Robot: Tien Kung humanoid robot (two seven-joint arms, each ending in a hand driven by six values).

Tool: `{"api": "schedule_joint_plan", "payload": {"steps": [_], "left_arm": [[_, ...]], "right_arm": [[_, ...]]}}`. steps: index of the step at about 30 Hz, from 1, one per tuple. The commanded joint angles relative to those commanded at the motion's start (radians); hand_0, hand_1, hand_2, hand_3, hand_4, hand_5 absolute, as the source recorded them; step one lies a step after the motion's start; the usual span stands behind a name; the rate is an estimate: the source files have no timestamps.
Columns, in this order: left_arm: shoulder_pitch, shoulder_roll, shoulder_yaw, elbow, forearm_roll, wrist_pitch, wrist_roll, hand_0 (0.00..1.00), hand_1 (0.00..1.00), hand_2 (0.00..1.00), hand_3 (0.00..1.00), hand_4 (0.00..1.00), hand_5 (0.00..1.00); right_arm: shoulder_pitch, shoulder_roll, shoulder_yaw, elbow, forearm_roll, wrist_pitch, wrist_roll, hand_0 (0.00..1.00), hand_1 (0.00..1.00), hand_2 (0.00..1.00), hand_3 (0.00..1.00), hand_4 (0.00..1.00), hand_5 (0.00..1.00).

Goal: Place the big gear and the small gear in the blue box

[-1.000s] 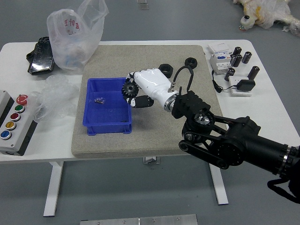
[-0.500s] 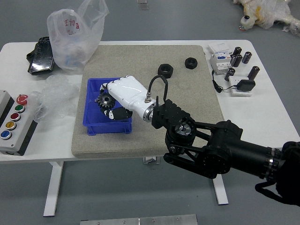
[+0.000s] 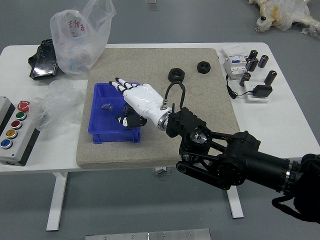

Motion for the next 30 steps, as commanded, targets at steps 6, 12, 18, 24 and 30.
{"api": "schedule_joint_plan", "payload": {"steps": [6,12,18,24,30], "left_arm": [[0.000,-0.002,0.006,0.000,-0.008,0.002,-0.002,0.714,0.604,0.582,0.671,0.698,0.497],[0.002,-0.003,0.015,0.001,-0.022,0.007,-0.004,0.714,0.605,0.581,0.670,0.693,0.488],[0.012,-0.002,-0.005,0.003,-0.010,0.013,0.002,0.714,0.603,0.580,0.669,0.692,0.485],[0.008,-0.002,-0.015,0.005,0.001,0.011,0.006,0.711,0.472,0.493,0.669,0.692,0.485],[0.007,-0.004,-0.004,0.007,-0.010,0.018,-0.001,0.712,0.471,0.498,0.670,0.693,0.483]], "right_arm": [[-0.022,-0.034,0.074,0.052,0.054,-0.051,0.043,0.672,0.903,0.944,0.996,0.766,0.399],[-0.101,-0.130,0.226,0.141,0.202,-0.114,0.142,0.631,0.840,0.879,0.917,0.743,0.395],[-0.215,-0.207,0.404,0.133,0.419,-0.100,0.299,0.558,0.704,0.749,0.709,0.736,0.388],[-0.317,-0.244,0.551,0.124,0.654,0.005,0.473,0.580,0.661,0.699,0.682,0.753,0.423],[-0.448,-0.292,0.650,0.200,0.879,0.114,0.578,0.540,0.497,0.598,0.680,0.783,0.501]]}}
